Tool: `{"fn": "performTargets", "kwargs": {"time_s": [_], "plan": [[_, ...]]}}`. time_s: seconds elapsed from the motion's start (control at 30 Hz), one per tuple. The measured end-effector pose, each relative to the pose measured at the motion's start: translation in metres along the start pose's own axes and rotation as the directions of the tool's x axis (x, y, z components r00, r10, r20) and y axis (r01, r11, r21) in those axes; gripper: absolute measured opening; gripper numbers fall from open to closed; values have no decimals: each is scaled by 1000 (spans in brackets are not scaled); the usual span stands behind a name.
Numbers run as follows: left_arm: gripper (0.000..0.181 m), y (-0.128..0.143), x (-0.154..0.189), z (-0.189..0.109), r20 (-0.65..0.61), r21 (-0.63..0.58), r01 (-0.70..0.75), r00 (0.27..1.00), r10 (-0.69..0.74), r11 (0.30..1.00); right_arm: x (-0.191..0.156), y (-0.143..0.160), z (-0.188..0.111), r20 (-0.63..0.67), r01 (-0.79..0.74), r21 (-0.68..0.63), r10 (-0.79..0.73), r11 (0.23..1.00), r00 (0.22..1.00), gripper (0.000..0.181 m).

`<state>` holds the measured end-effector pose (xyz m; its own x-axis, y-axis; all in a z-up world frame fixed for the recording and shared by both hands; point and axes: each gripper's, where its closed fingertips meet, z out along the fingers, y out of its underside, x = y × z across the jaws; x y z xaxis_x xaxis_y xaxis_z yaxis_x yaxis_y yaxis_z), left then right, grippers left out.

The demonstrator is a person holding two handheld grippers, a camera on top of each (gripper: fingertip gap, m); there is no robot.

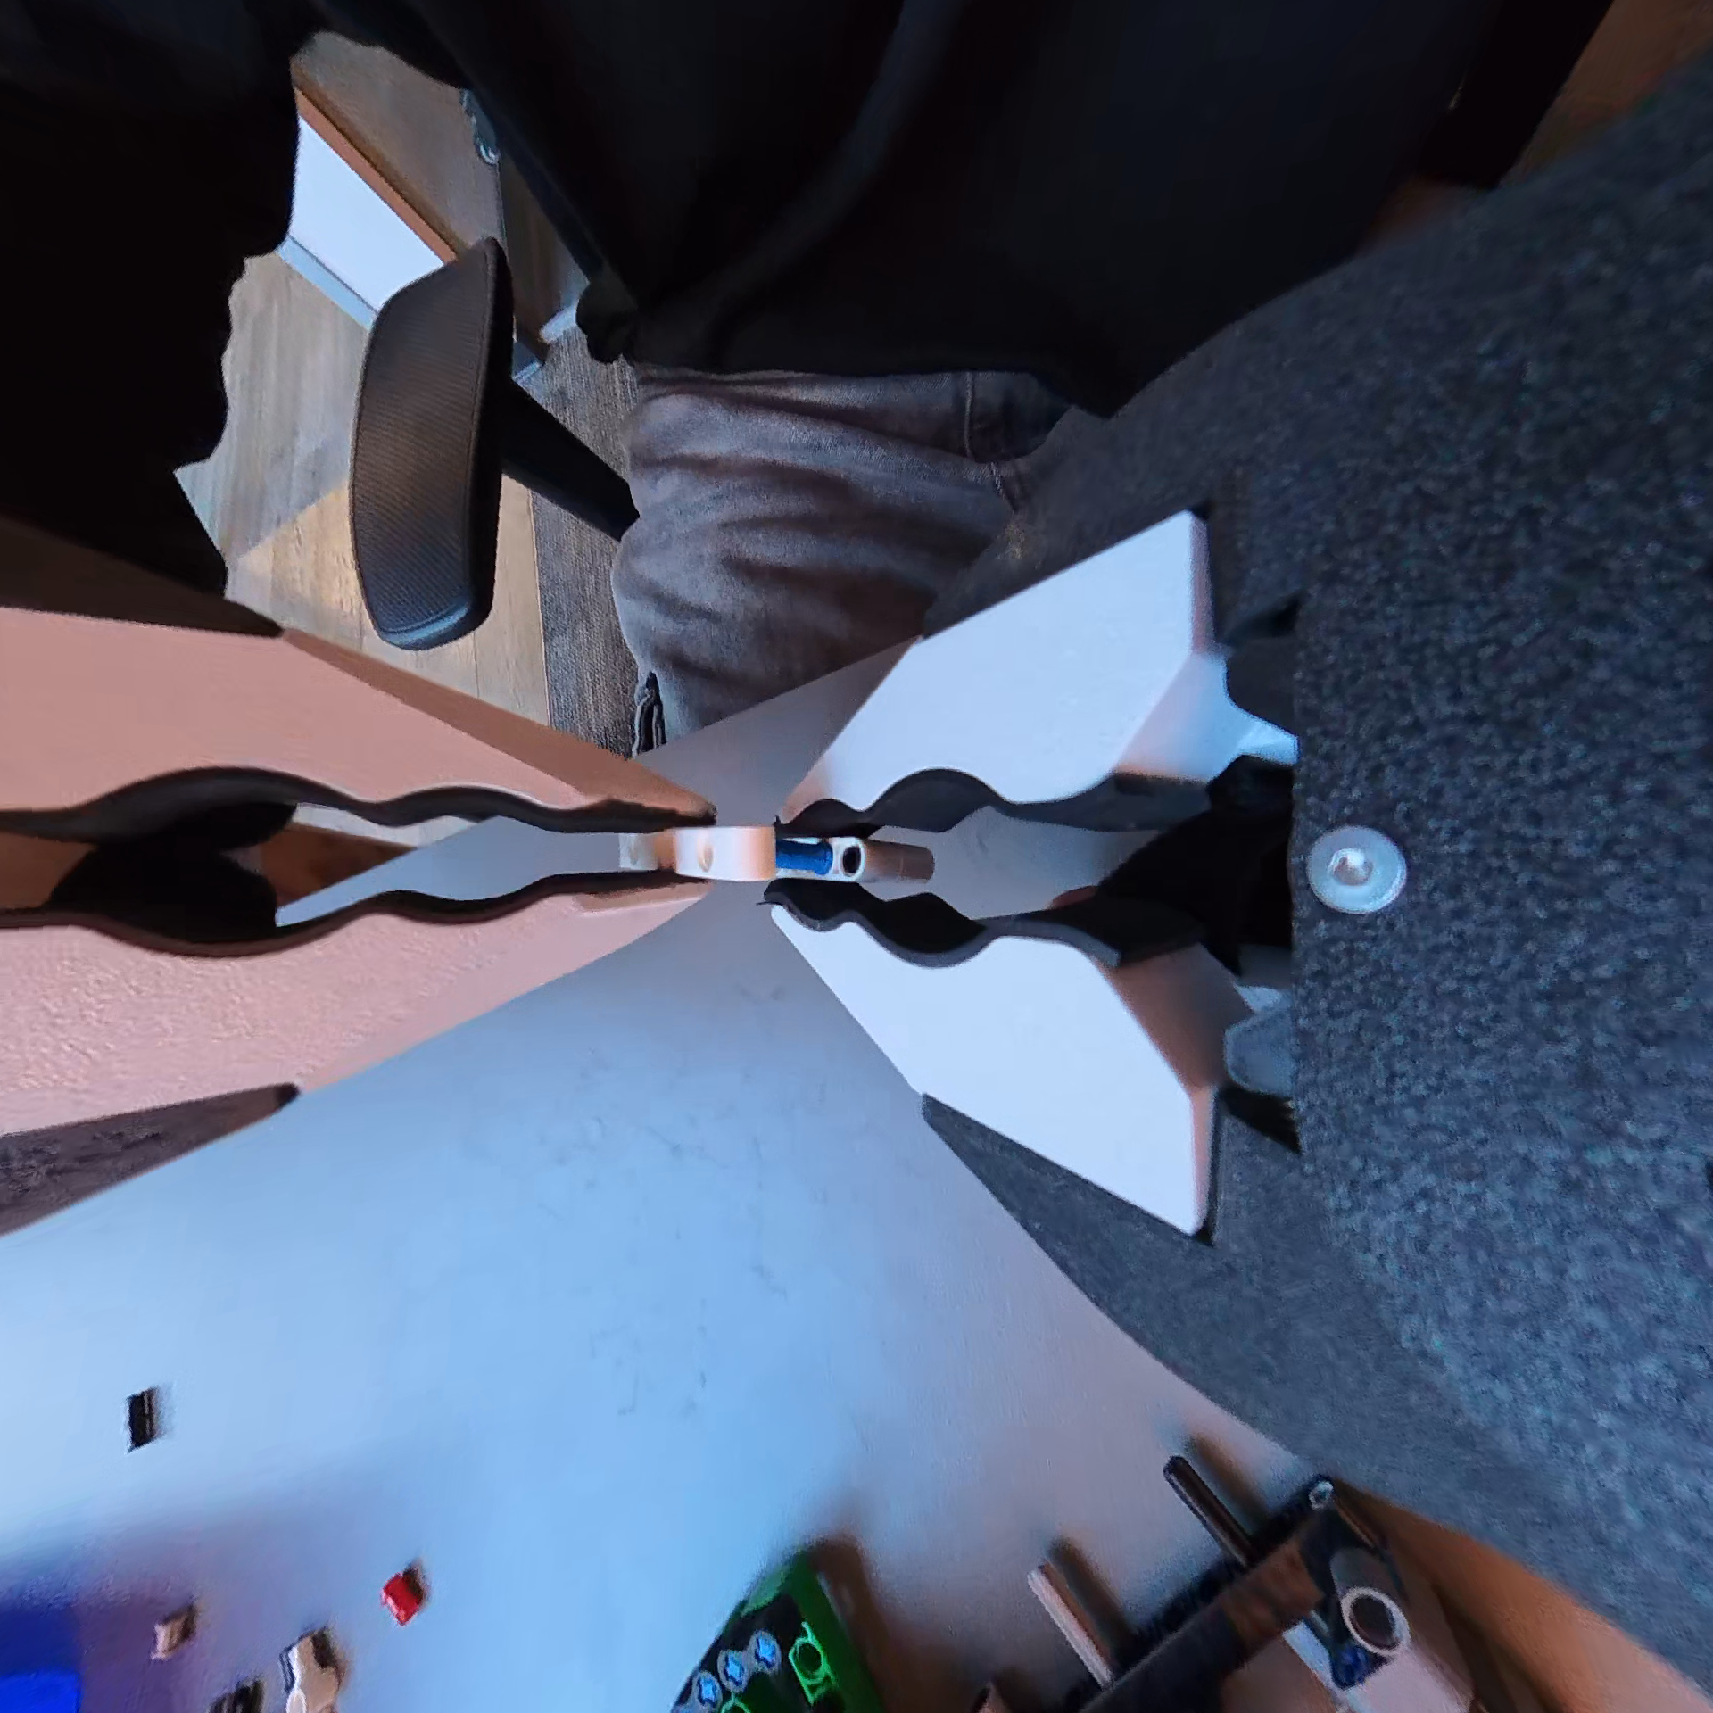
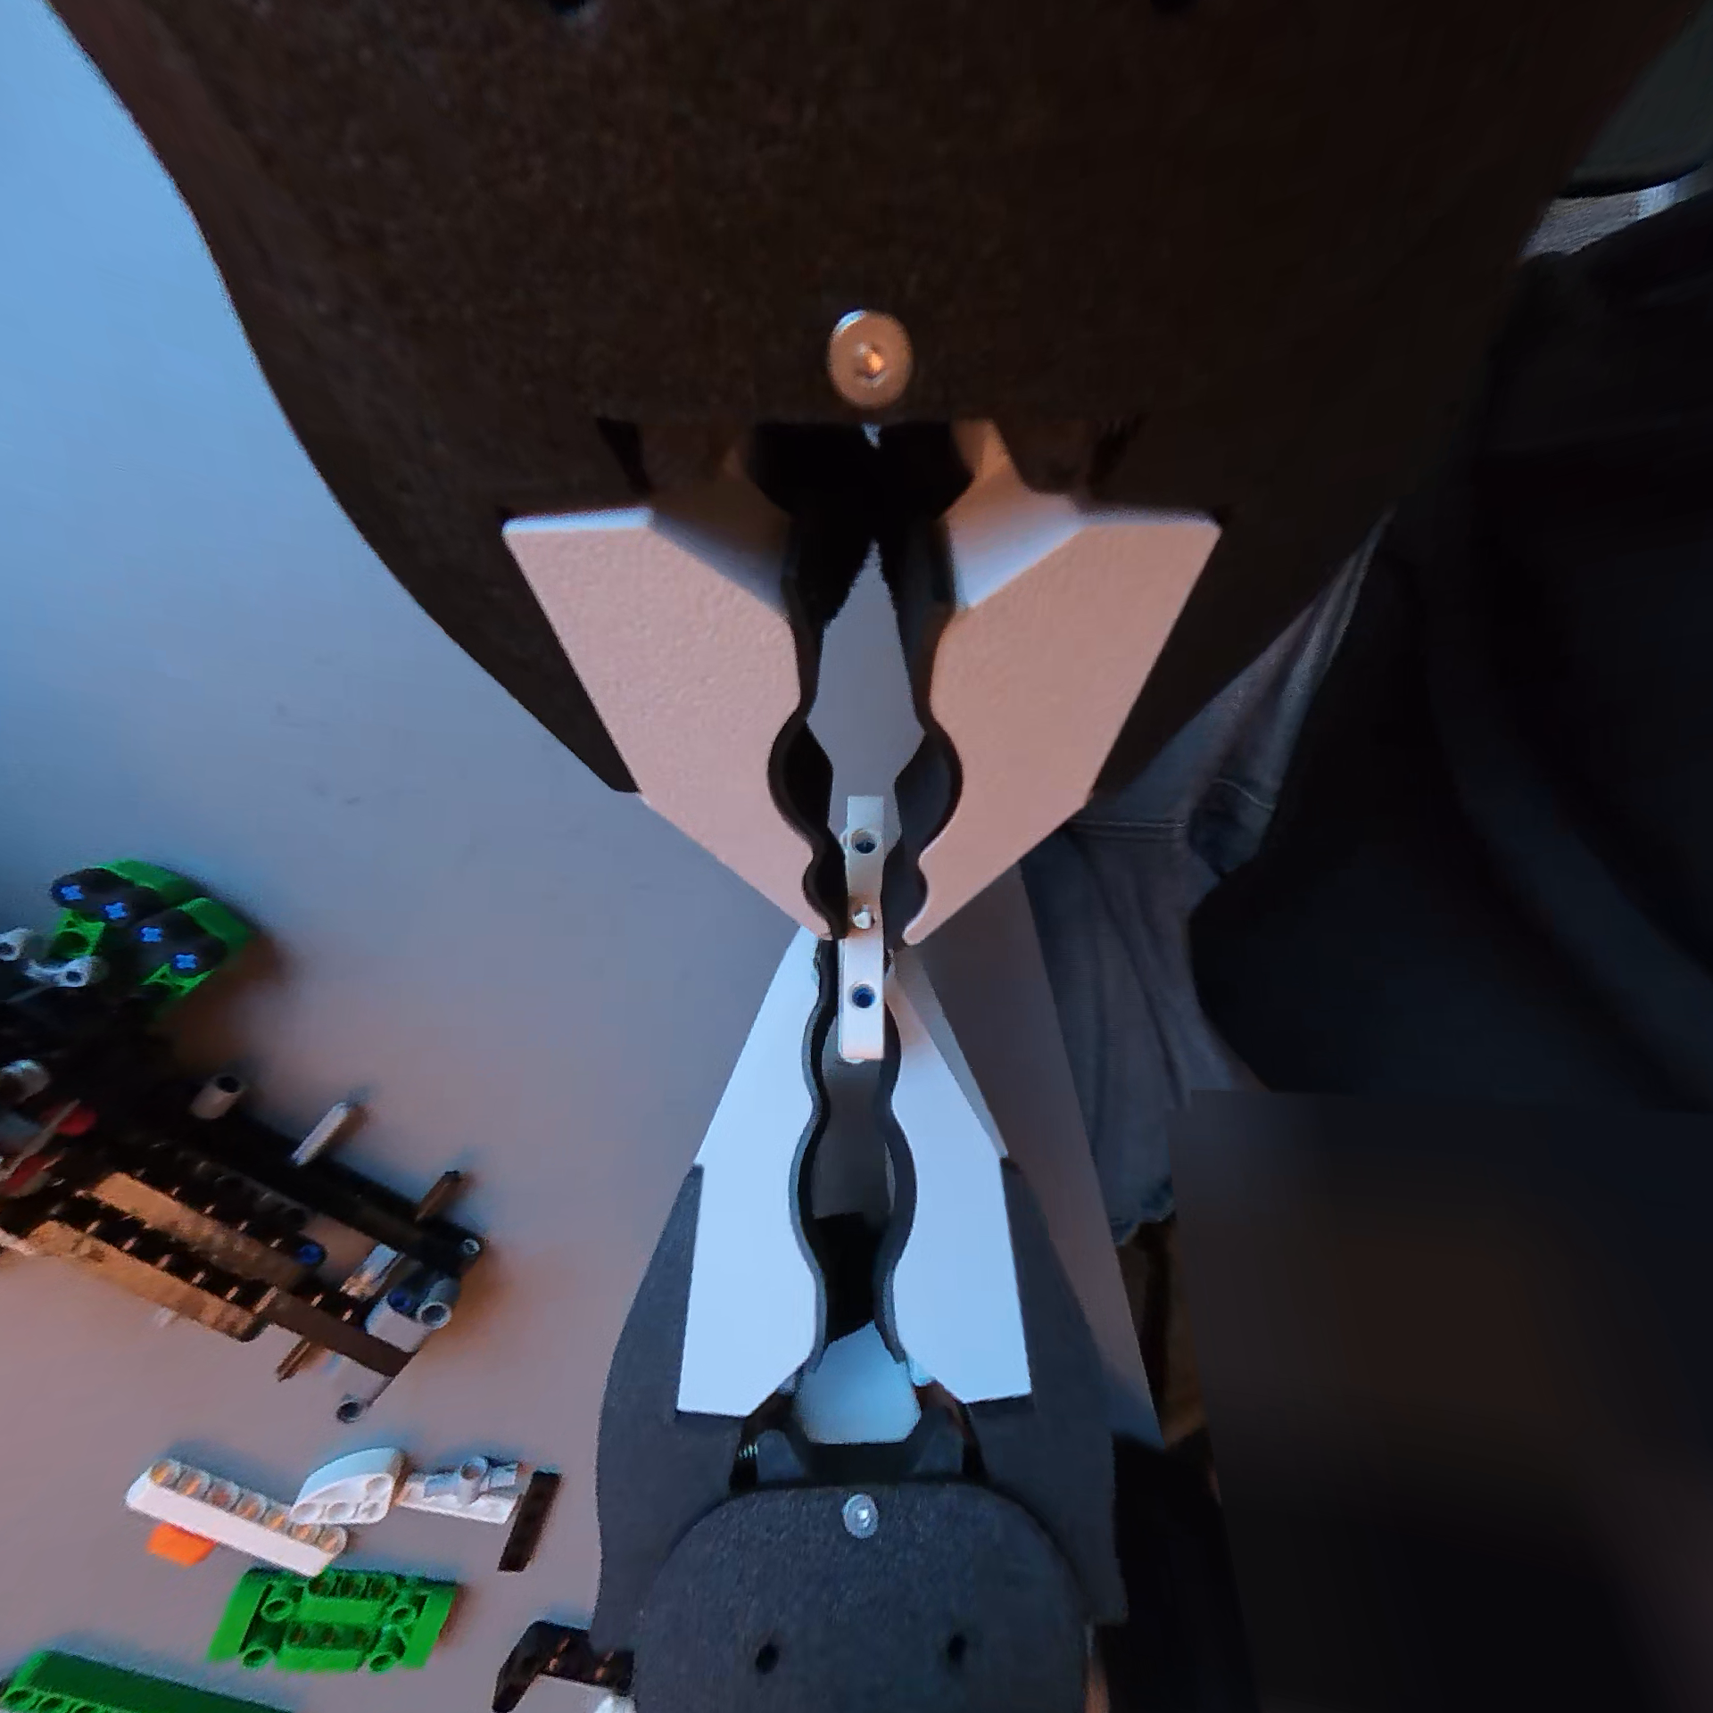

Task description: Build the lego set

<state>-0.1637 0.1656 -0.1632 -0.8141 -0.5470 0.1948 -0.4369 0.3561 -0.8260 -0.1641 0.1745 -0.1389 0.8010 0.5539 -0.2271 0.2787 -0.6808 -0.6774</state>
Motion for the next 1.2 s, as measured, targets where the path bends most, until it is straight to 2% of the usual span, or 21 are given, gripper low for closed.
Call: {"fn": "performTargets", "kwargs": {"time_s": [0.2,0.27,0.4,0.5,0.6,0.7,0.8,0.87,1.03,1.2], "plan": [[6,-2,0,-2,-28,16,30,999,-29,999,7,-3,-1,-164,130,-95,-144,987,976,6],[5,-3,1,-3,-30,25,32,999,-31,999,7,-4,-2,-155,112,-84,-124,990,980,6],[6,1,3,1,-17,-9,0,1000,0,1000,1,1,1,5,-24,-18,24,1000,1000,6],[5,3,1,3,0,-23,-2,1000,2,1000,-1,3,2,45,-44,-5,44,999,998,6],[6,3,-1,4,18,-28,-5,1000,5,1000,1,4,2,1,-7,-30,7,1000,1000,6],[5,-2,-3,-1,-5,12,38,999,-38,999,5,-2,-1,-114,82,-64,-89,995,989,6],[6,2,-2,2,-5,-15,29,1000,-30,999,8,1,1,-182,133,-128,-155,983,971,6],[5,4,-1,4,1,-31,15,1000,-15,999,7,4,3,-165,108,-133,-130,985,978,6],[6,11,0,10,37,-89,-43,998,46,995,-1,11,8,10,-8,-64,9,998,1000,7],[6,12,-2,12,74,-104,-80,993,88,991,-1,12,9,-46,18,-108,-23,994,999,6]]}}
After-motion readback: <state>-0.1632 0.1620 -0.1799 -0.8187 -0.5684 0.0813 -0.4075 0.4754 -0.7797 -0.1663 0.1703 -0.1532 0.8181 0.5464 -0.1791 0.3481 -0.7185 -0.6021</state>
